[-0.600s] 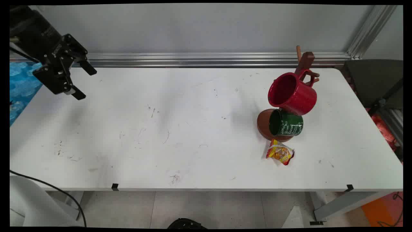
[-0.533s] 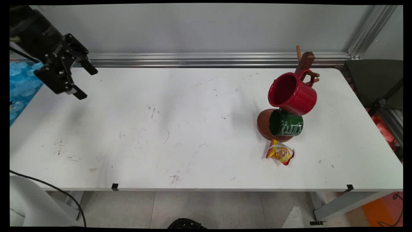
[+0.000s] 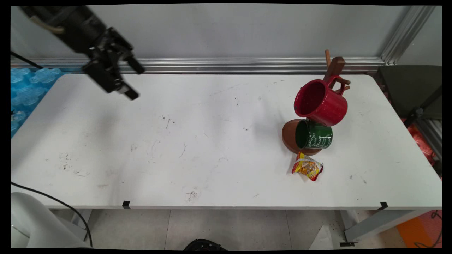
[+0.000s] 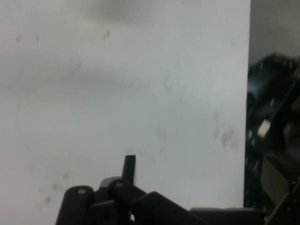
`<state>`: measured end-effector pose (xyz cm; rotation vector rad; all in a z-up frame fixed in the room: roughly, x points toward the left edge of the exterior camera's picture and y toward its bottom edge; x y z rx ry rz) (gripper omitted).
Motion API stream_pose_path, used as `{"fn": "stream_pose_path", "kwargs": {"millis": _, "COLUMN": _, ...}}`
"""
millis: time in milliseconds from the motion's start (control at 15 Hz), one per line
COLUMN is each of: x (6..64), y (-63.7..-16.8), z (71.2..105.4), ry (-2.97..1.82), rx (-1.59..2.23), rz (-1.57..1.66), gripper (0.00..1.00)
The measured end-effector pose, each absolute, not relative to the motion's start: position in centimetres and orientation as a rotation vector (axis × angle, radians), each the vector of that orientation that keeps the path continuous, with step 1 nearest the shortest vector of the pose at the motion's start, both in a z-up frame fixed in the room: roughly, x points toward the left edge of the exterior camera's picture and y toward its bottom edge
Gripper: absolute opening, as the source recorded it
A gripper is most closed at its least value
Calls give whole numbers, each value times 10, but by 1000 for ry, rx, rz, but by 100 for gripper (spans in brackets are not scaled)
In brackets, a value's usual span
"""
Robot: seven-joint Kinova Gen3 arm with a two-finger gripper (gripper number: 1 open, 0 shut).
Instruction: Pick up the red mug from the rack
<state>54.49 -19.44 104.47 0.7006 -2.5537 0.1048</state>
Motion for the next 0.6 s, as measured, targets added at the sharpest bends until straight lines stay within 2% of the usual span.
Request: {"fn": "stream_pose_path", "kwargs": {"millis": 600, "x": 433, "y": -243, "z": 1048, "ry": -2369, "rx": 727, "rz": 100, "gripper": 100}}
